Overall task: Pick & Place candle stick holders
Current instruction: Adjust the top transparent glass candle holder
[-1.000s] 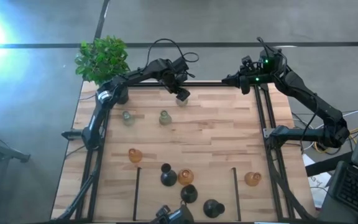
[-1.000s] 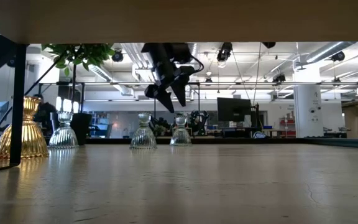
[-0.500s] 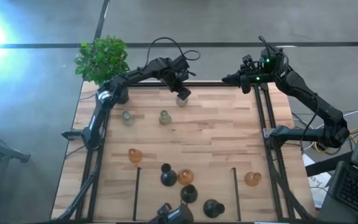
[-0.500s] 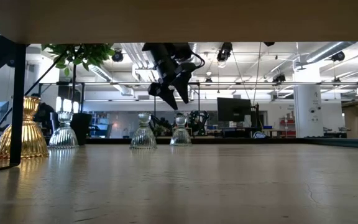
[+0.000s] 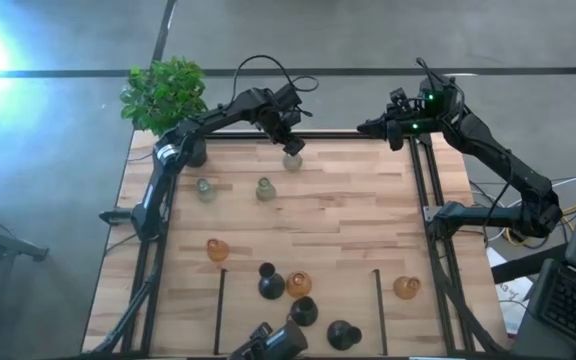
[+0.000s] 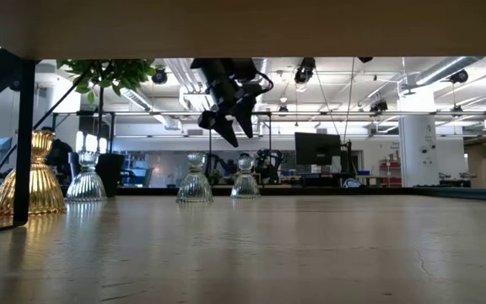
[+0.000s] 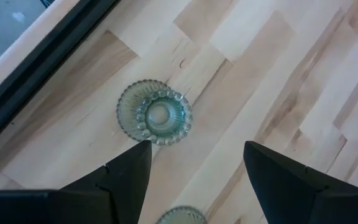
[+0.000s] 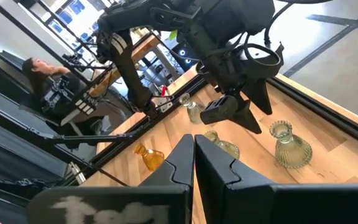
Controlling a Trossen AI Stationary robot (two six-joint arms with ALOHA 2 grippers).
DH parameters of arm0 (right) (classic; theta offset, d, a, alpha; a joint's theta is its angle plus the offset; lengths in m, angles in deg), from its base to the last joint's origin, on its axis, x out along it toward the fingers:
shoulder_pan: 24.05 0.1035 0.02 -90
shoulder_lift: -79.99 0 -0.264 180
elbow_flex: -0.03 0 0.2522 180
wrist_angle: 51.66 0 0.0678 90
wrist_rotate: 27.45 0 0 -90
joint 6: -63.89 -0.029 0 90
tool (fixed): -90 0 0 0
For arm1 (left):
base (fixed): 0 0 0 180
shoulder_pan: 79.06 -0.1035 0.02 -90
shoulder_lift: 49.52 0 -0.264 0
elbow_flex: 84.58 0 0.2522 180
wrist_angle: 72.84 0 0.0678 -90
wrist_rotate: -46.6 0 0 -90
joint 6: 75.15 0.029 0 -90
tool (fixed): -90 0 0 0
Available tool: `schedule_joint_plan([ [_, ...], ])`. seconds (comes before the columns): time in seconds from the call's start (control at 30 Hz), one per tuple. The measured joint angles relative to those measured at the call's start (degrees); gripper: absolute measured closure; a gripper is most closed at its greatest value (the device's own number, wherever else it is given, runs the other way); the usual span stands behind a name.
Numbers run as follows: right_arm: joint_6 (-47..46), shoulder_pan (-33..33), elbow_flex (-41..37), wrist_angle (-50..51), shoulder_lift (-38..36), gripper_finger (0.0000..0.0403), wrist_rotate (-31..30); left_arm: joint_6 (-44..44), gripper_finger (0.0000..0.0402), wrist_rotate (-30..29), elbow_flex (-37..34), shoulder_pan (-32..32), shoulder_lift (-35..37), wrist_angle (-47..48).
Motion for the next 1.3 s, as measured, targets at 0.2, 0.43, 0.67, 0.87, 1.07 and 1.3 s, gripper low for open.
schedule_joint_plan([
  [0.2, 0.1, 0.0, 0.0, 0.0, 0.0, 0.0394, 0.0, -0.4, 0.0142, 7.6, 0.0, 0.0, 0.3, 1.7],
  [0.43, 1.2, 0.0, 0.0, 0.0, 0.0, 0.0394, 0.1, 3.9, 0.0142, 21.9, -0.1, 0.6, 1.5, 0.6],
  [0.67, 3.4, 0.0, 0.0, 0.0, 0.0, 0.0394, 0.2, 8.7, 0.0142, 17.1, -0.8, 3.7, 4.5, 0.7],
  [0.87, 4.7, 0.0, 0.0, 0.0, 0.0, 0.0394, 0.2, 8.8, 0.0142, 5.0, -8.6, 6.7, 11.5, -3.7],
  [1.07, 6.7, 0.0, -0.1, 0.1, 0.0, 0.0394, 0.1, 1.1, 0.0142, 4.0, -29.6, 7.6, 24.2, -24.2],
  [1.3, 9.0, 0.0, -0.6, 0.1, 0.0, 0.0394, 0.0, -11.6, 0.0142, 3.0, -53.8, 7.5, 35.3, -47.0],
])
